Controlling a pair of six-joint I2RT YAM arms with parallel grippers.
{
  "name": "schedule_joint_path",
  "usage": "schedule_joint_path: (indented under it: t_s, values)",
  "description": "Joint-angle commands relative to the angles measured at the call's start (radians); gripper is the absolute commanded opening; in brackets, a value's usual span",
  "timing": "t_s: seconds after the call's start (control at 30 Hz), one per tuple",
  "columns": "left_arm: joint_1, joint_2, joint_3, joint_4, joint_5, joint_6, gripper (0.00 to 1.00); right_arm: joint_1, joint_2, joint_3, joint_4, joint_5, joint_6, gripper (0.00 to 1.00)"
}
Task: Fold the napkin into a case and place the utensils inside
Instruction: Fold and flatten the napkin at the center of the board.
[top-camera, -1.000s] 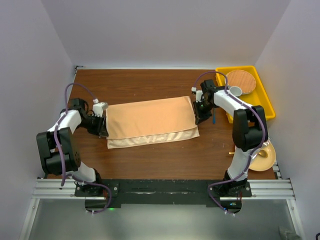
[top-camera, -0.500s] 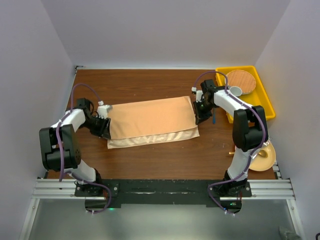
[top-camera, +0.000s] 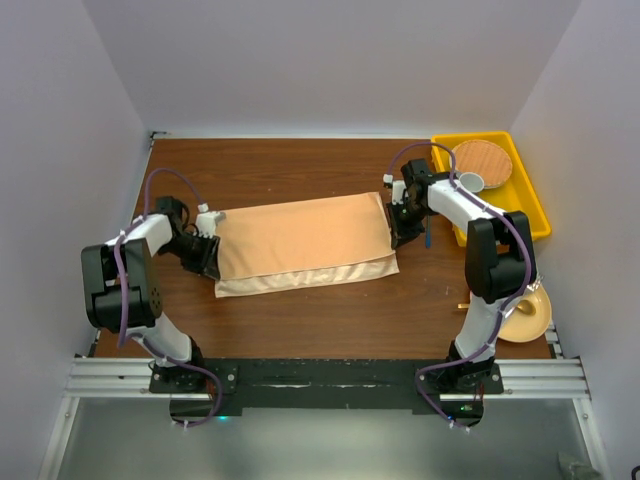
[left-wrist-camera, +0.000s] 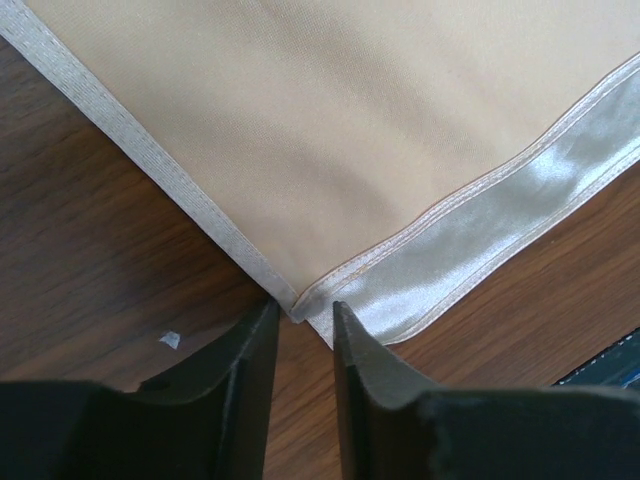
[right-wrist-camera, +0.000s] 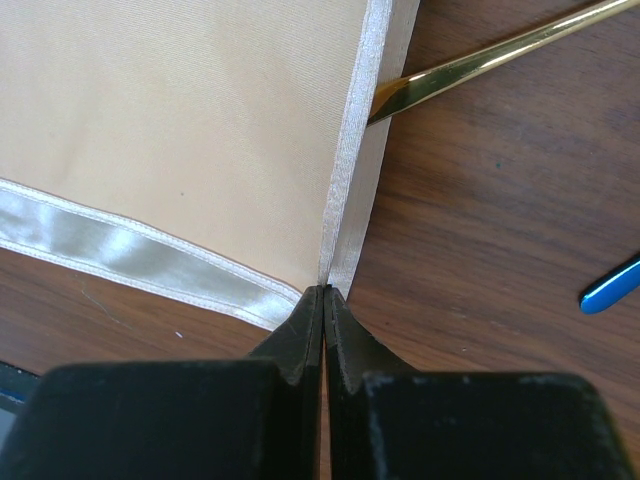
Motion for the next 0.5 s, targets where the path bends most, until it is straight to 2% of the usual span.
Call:
schedule_joint_path:
  t_s: [0.0,0.13,0.17,0.23,0.47]
  values:
    - [-0.005,-0.017,0.046,-0.006,0.033,-0.002,0.28,-0.003,-0.029,0.037,-0.012,0.004,-0.005,0.0]
    - [-0.005,-0.024,0.057,-0.029,0.034,0.005,0.15,-0.003,-0.029,0.046,-0.018,0.002,-0.007,0.0]
    - [-0.005,-0.032,0.057,-0.032,0.033,0.007,0.07,-0.003,-0.031,0.049,-0.018,-0.001,-0.008,0.0]
    - [-0.007,-0.04,0.058,-0.044,0.033,0.016,0.0,-0.003,-0.035,0.052,-0.023,-0.002,-0.008,0.0]
    - [-0.005,-0.069,0.068,-0.117,0.039,0.06,0.0,-0.003,-0.066,0.043,-0.054,-0.001,-0.013,0.0]
